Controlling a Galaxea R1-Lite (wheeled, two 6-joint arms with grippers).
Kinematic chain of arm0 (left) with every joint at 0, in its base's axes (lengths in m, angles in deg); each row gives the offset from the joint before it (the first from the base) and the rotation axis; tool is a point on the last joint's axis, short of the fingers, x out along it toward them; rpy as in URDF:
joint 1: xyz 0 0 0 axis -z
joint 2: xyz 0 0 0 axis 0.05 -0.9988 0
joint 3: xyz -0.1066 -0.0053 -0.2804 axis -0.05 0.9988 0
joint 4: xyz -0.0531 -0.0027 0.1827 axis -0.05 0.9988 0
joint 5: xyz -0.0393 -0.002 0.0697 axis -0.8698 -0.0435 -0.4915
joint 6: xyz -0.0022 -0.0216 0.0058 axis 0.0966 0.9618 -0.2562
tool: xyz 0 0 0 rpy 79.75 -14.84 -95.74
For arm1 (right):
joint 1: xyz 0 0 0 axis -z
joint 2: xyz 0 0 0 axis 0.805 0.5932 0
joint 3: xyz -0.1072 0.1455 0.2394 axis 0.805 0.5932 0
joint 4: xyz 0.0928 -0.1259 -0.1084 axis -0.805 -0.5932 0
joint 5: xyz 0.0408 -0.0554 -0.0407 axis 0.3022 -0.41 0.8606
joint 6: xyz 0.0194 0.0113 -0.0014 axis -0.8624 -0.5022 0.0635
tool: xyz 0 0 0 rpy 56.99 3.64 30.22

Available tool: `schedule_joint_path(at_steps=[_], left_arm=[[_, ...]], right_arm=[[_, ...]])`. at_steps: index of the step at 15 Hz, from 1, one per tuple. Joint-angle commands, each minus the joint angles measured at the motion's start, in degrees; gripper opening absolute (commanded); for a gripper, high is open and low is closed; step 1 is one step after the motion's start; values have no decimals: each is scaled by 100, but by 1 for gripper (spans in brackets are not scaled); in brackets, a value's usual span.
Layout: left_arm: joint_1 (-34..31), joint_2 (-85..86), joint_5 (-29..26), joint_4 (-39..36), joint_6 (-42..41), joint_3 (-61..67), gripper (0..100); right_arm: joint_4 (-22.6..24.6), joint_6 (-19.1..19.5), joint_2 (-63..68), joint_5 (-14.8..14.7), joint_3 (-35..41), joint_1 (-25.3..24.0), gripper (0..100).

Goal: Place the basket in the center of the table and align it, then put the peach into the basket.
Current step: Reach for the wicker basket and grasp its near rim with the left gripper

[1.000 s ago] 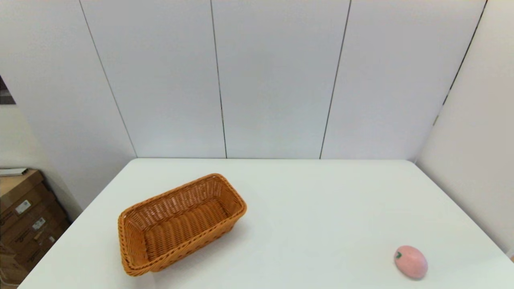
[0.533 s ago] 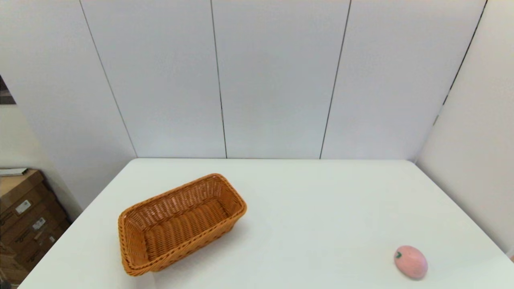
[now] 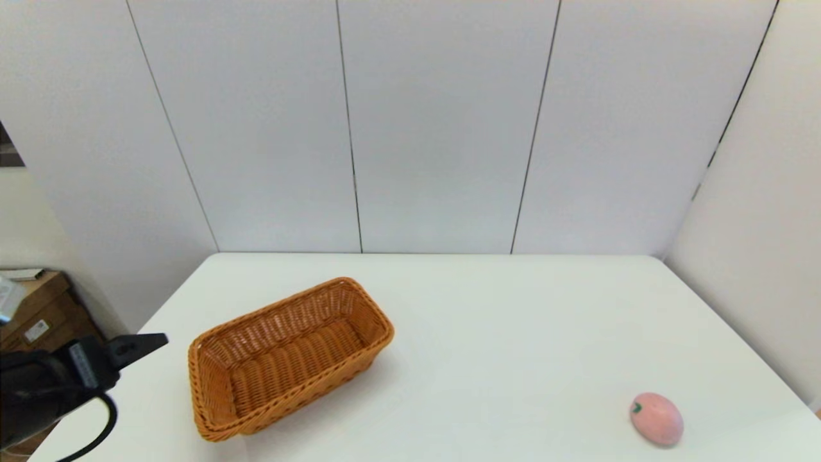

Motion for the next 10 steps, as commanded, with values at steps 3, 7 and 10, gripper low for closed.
schedule_joint_path(at_steps=[3,7,10], left_arm=[[4,-3344,-268,-992,984,-490,100],[-93,-3784,-725,-1062,1247,-482,100],[-84,-3907,-927,-1062,1318,-464,100]], right_arm=[[4,-12,-4,7,-1,-2,100],[57,-12,-4,-11,8,-2,100],[57,-12,-4,-19,8,-2,100]])
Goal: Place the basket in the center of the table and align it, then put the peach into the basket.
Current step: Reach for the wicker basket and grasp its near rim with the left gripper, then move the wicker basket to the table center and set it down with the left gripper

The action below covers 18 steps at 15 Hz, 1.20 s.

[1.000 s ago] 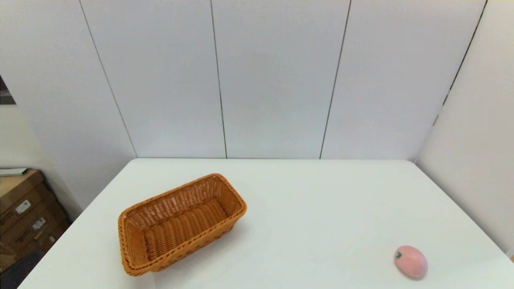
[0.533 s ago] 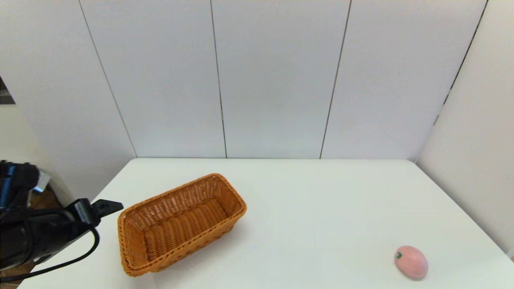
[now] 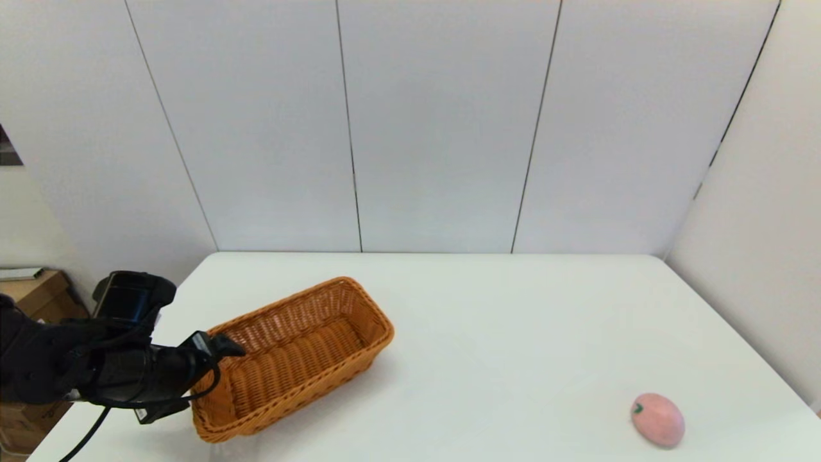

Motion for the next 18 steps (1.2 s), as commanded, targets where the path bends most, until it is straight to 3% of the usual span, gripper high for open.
schedule_joint_path(at_steps=[1,3,4,14,18], left_arm=[[-7,-361,-178,1,57,34,100],[-16,-510,-231,-8,57,43,100],[-16,-528,-337,-17,40,43,0],[37,-264,-548,-254,-13,78,0],[722,852,-820,-245,-83,16,0]], right_arm=[[-4,-1,-4,-7,-1,-2,100],[-4,-1,-4,-7,-1,-2,100],[-4,-1,-4,-7,-1,-2,100],[-4,-1,-4,2,-1,-2,100],[-4,-1,-4,2,-1,-2,100]])
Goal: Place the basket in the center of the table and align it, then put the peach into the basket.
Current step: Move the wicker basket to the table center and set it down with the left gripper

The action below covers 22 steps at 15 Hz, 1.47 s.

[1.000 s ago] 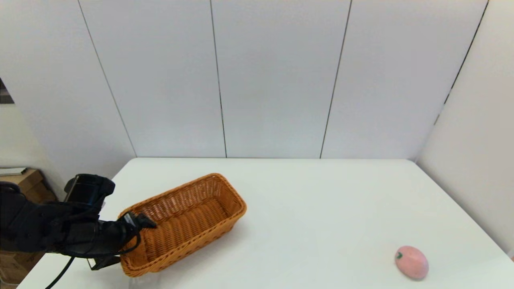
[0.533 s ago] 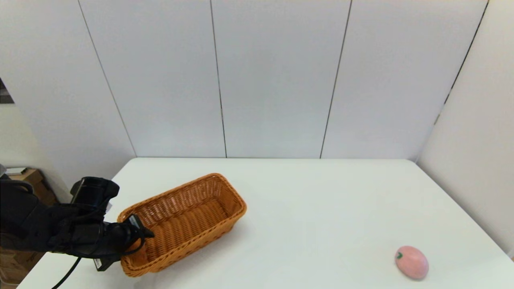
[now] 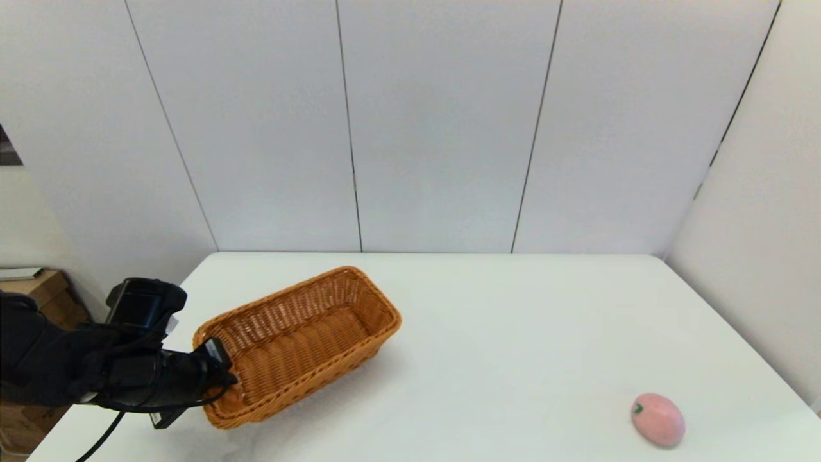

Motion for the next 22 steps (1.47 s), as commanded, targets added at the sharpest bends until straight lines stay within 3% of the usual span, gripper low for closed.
schedule_joint_path(at_steps=[1,4,8,14,22], left_arm=[[871,1165,-333,7,-3,-147,0],[1943,831,-342,-19,6,-446,0],[2567,-391,-315,-19,-12,-1228,0],[2927,-1402,-307,-10,-161,-1808,0],[2936,-1287,-298,43,-530,-1624,0]], right_arm=[[-2,-2,-1,0,-1,-2,100],[-2,-2,-1,-8,-1,-2,100],[-2,-2,-1,0,-1,-2,100],[7,-2,-1,0,8,-2,100],[7,-2,-1,0,8,-2,100]])
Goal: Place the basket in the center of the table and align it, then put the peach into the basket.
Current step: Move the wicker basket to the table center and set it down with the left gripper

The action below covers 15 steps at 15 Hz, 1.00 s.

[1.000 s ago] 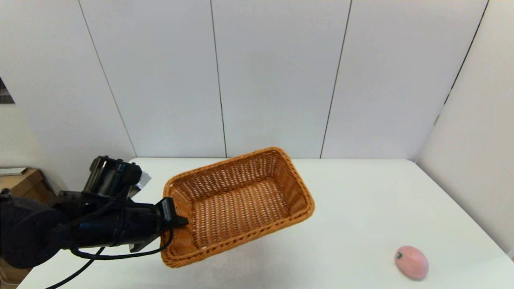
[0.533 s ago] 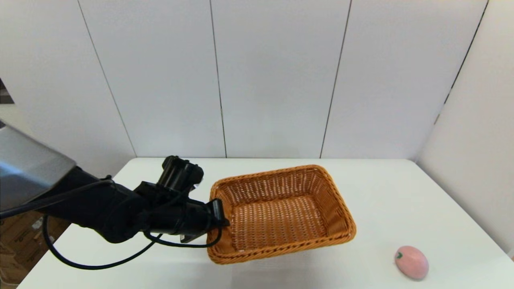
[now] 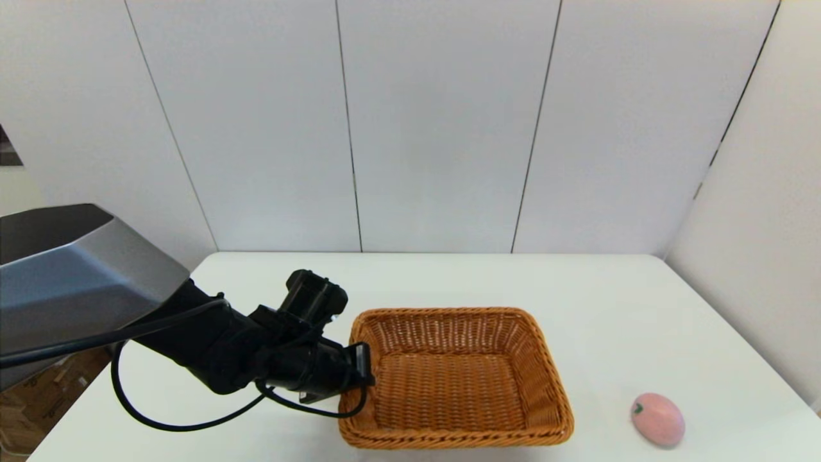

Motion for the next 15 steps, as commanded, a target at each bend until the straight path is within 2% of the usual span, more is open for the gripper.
schedule_joint_path(at_steps=[1,12,15], left_arm=[[-7,44,-8,-18,12,102,0],[2,176,54,-18,-6,181,0],[-7,220,54,-18,-234,304,0]], right_arm=[[-4,-1,-4,0,-7,-2,100],[-4,-1,-4,0,2,-2,100],[-4,-1,-4,0,2,-2,100]])
